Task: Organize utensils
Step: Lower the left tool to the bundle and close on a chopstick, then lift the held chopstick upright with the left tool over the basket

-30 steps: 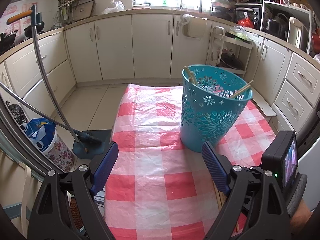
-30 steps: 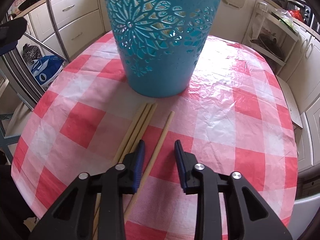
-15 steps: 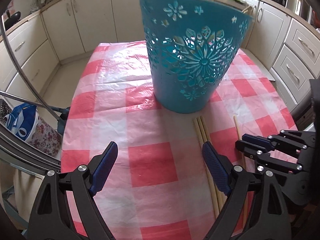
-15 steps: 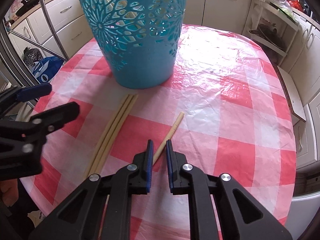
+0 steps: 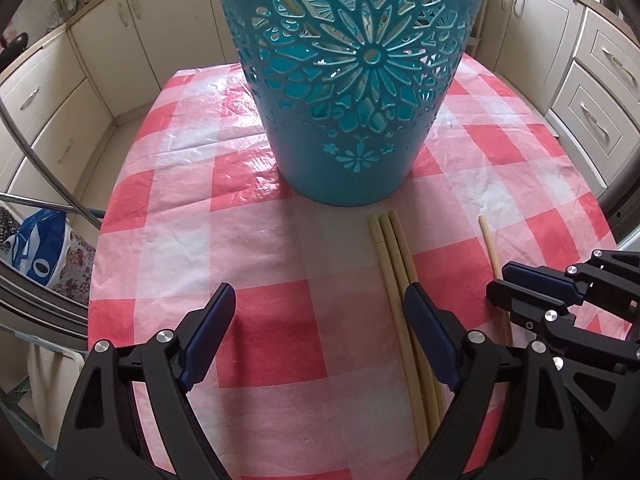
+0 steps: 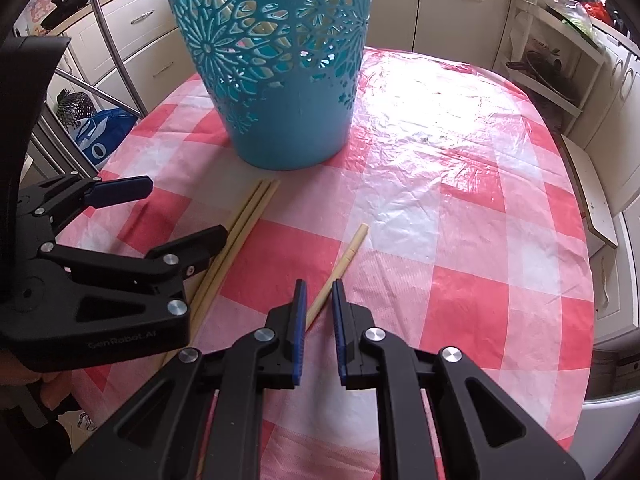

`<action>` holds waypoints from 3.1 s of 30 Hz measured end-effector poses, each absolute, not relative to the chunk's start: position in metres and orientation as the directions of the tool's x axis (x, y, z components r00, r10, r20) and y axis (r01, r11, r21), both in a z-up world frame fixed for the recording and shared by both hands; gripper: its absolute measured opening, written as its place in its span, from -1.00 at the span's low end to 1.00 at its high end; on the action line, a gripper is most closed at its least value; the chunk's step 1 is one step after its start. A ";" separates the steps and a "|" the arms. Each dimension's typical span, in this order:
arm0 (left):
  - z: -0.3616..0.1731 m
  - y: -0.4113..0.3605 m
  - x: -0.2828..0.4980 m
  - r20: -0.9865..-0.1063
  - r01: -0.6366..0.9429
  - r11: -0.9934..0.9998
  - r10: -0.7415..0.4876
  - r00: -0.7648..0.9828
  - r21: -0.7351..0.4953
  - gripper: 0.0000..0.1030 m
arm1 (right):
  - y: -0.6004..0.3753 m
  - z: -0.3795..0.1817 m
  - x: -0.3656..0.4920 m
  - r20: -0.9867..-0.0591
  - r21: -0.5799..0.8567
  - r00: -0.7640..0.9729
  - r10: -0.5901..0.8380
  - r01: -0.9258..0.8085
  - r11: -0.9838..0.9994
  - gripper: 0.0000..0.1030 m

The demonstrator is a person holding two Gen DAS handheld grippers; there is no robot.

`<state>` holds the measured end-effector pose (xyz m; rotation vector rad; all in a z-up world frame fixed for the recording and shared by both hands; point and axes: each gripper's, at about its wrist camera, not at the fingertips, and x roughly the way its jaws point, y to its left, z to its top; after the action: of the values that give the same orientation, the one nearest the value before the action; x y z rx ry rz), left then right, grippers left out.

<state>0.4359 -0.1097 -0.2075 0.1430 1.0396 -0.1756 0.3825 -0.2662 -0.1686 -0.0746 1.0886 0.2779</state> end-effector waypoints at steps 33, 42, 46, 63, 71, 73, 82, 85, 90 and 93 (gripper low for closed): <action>-0.207 -0.117 0.435 -0.857 0.294 0.954 -0.195 0.478 -0.054 -0.83 | -0.266 -0.168 0.385 -0.879 0.085 0.441 0.182 -0.231 0.969 -0.68; -0.206 -0.111 0.436 -0.855 0.292 0.954 -0.207 0.476 -0.069 -0.90 | -0.264 -0.168 0.388 -0.875 0.083 0.447 0.183 -0.234 0.969 -0.66; -0.207 -0.106 0.437 -0.863 0.284 0.956 -0.200 0.464 -0.070 -0.89 | -0.265 -0.169 0.388 -0.877 0.085 0.445 0.180 -0.224 0.971 -0.67; -0.194 -0.114 0.426 -0.837 0.335 0.942 -0.199 0.510 -0.020 -0.91 | -0.261 -0.167 0.386 -0.869 0.071 0.459 0.186 -0.257 0.964 -0.89; -0.180 -0.108 0.418 -0.815 0.346 0.938 -0.211 0.540 -0.014 -0.91 | -0.260 -0.167 0.387 -0.869 0.074 0.458 0.189 -0.257 0.963 -0.89; -0.176 -0.108 0.415 -0.808 0.353 0.935 -0.216 0.548 -0.011 -0.91 | -0.260 -0.167 0.388 -0.868 0.076 0.458 0.190 -0.255 0.964 -0.89; -0.154 -0.103 0.409 -0.774 0.397 0.913 -0.321 0.546 -0.099 -0.91 | -0.263 -0.167 0.388 -0.870 0.082 0.456 0.190 -0.246 0.966 -0.89; -0.138 -0.099 0.405 -0.735 0.425 0.891 -0.395 0.552 -0.160 -0.91 | -0.264 -0.167 0.388 -0.872 0.081 0.453 0.186 -0.241 0.967 -0.89; -0.112 -0.090 0.400 -0.668 0.456 0.858 -0.485 0.564 -0.237 -0.91 | -0.265 -0.169 0.387 -0.876 0.083 0.445 0.186 -0.242 0.967 -0.89; -0.098 -0.085 0.402 -0.637 0.467 0.834 -0.536 0.554 -0.295 -0.91 | -0.265 -0.169 0.387 -0.878 0.084 0.442 0.187 -0.241 0.967 -0.89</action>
<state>0.4015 -0.0846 -0.0980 -0.0952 0.7846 -0.5936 0.3874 -0.2645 -0.1693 -0.0561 1.0813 0.2658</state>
